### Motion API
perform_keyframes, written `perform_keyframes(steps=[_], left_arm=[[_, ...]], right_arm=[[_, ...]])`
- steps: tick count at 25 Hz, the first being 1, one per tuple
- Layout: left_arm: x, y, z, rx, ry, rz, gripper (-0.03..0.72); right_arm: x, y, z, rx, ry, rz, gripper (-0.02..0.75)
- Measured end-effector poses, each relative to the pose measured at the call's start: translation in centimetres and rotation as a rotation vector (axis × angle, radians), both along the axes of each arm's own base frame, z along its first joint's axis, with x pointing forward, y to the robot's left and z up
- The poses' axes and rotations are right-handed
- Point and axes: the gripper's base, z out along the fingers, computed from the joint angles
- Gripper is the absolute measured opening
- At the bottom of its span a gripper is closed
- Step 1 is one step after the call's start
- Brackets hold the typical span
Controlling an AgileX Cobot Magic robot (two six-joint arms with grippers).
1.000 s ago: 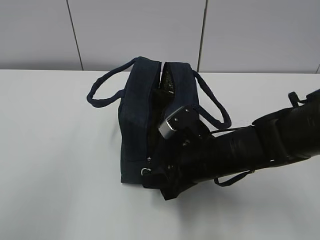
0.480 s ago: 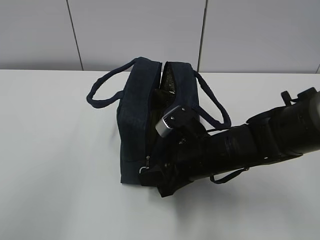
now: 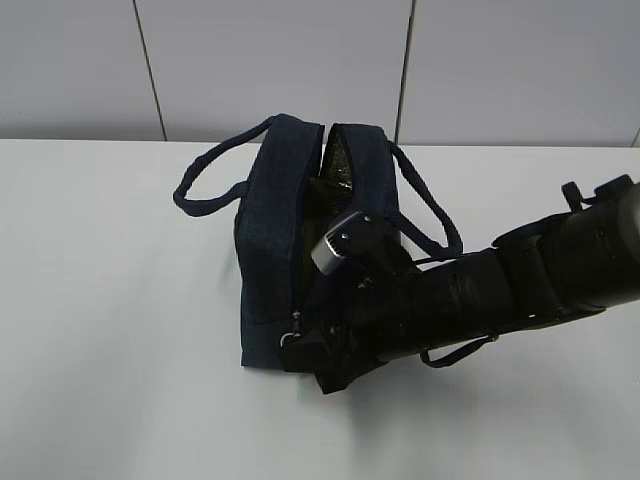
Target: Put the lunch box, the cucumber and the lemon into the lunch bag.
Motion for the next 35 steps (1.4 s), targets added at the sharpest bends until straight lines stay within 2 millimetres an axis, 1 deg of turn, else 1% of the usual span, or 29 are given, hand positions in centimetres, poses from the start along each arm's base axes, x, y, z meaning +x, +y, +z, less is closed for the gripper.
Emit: perform_keyframes(steps=[3,4,6,9,12,26,30,35], left_arm=[[0.0,0.0,0.0,0.0,0.0,0.0,0.238],[0.0,0.0,0.0,0.0,0.0,0.0,0.238],[0.0,0.0,0.0,0.0,0.0,0.0,0.238],[0.0,0.0,0.0,0.0,0.0,0.0,0.238],[0.0,0.0,0.0,0.0,0.0,0.0,0.238],[0.0,-0.1,0.1,-0.016,-0.008,-0.004,0.238],[-0.1,-0.3,0.1,-0.037,0.008,-0.013,0.238],[-0.1,-0.3,0.1,-0.046,0.014,-0.016,0.238]], right_arm=[[0.0,0.0,0.0,-0.001,0.002,-0.002,0.239],[0.0,0.0,0.0,-0.001,0.002,-0.002,0.226],[0.0,0.0,0.0,-0.001,0.002,-0.002,0.176],[0.0,0.0,0.0,0.0,0.003,-0.003,0.069],[0.0,0.0,0.0,0.002,0.015,-0.014,0.002],[-0.1,0.0,0.2,0.037,0.119,-0.076,0.0],[-0.4,0.0,0.6,0.026,0.137,-0.062,0.0],[-0.7,-0.2,1.7,0.016,0.137,-0.044,0.0]])
